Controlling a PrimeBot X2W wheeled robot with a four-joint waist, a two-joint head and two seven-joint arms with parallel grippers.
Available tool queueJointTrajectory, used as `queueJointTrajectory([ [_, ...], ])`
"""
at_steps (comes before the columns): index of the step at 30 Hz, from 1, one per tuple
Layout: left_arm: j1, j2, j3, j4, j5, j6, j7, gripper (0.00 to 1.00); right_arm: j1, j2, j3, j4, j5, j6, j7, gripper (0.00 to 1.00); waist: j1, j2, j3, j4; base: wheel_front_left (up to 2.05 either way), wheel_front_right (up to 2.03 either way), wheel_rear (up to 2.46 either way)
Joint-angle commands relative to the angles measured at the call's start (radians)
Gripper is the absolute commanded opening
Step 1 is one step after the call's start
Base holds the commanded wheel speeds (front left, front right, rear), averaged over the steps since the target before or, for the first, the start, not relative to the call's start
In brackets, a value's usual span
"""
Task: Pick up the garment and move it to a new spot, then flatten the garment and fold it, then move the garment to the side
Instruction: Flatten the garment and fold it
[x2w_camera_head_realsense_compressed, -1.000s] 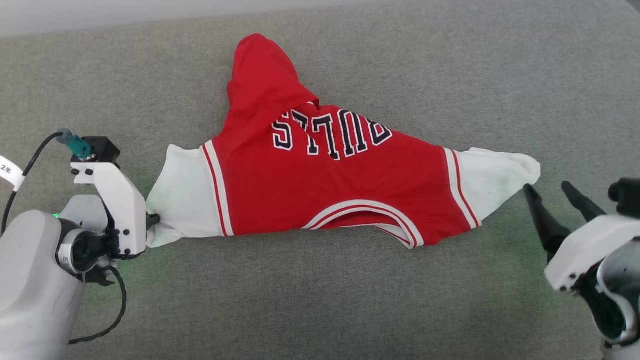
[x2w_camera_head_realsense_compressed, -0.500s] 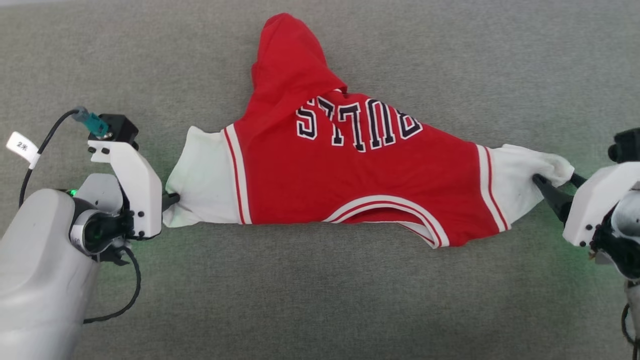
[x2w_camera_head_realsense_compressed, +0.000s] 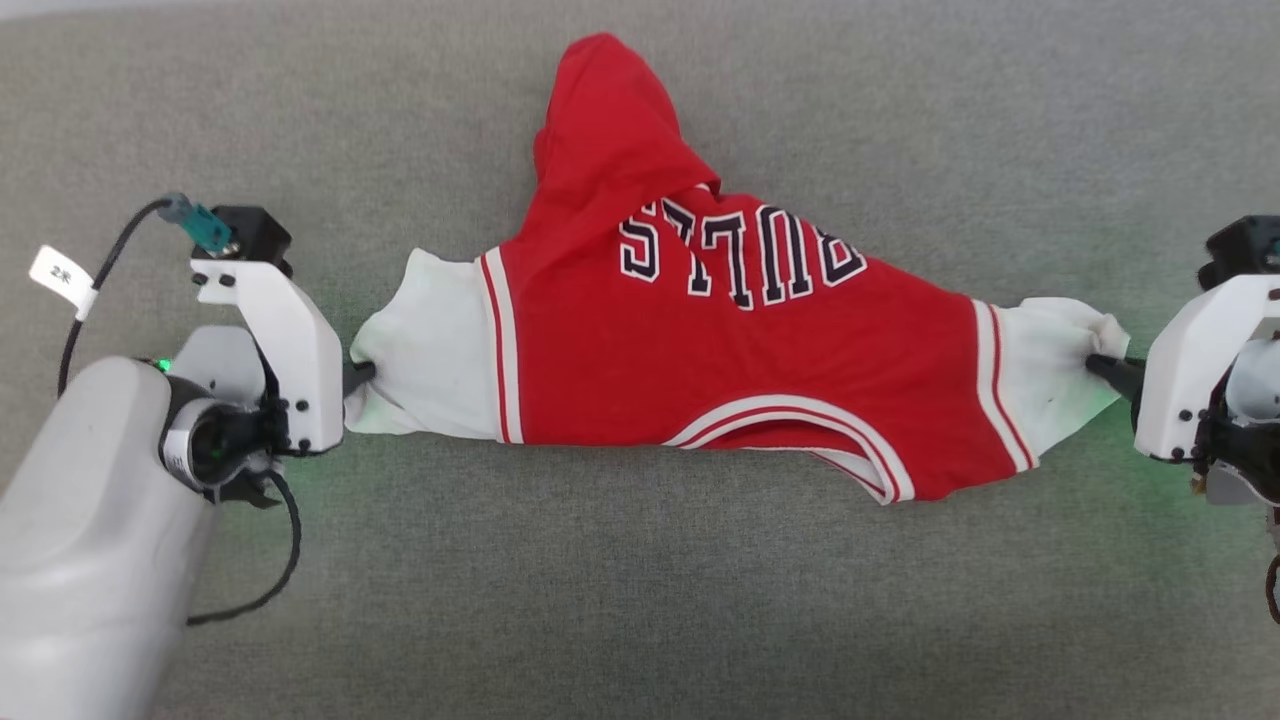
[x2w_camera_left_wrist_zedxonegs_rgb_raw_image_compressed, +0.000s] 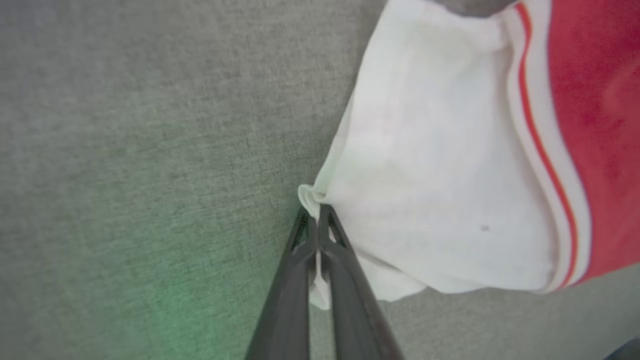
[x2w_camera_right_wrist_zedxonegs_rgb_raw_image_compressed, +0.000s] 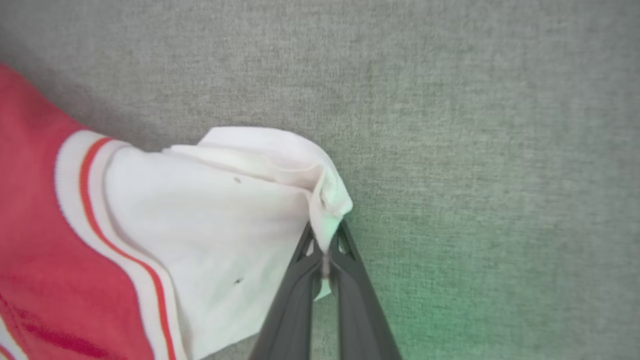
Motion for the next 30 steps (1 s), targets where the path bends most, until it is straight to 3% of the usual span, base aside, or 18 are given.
queueJointTrajectory([
  [1, -0.010, 0.006, -0.001, 0.004, 0.002, 0.010, -0.005, 0.00, 0.012, 0.002, 0.012, -0.001, 0.005, 0.005, 0.012, 0.00, 0.0000, 0.0000, -0.021, 0.000, 0.00, 0.00, 0.00],
  [6, -0.065, 0.022, 0.018, -0.054, -0.004, 0.027, 0.016, 0.00, -0.025, -0.034, -0.009, -0.086, 0.038, 0.005, 0.018, 0.00, 0.0000, 0.0000, -0.082, -0.001, 0.00, 0.00, 0.00],
  [15, -0.206, 0.043, 0.053, -0.132, 0.010, 0.065, 0.013, 0.00, -0.150, -0.017, -0.042, -0.180, 0.055, 0.005, 0.038, 0.00, 0.0000, 0.0000, -0.182, -0.012, 0.00, 0.00, 0.00],
  [22, -0.335, 0.027, 0.056, -0.110, 0.054, 0.089, -0.040, 0.00, -0.303, 0.044, -0.049, -0.147, 0.033, 0.005, -0.007, 0.00, 0.0000, 0.0000, -0.243, -0.026, 0.00, 0.00, 0.00],
  [30, -0.473, 0.005, 0.072, -0.045, 0.061, 0.083, -0.107, 0.00, -0.471, 0.093, -0.042, -0.061, -0.011, 0.005, -0.082, 0.00, 0.0000, 0.0000, -0.274, -0.035, 0.00, 0.00, 0.00],
])
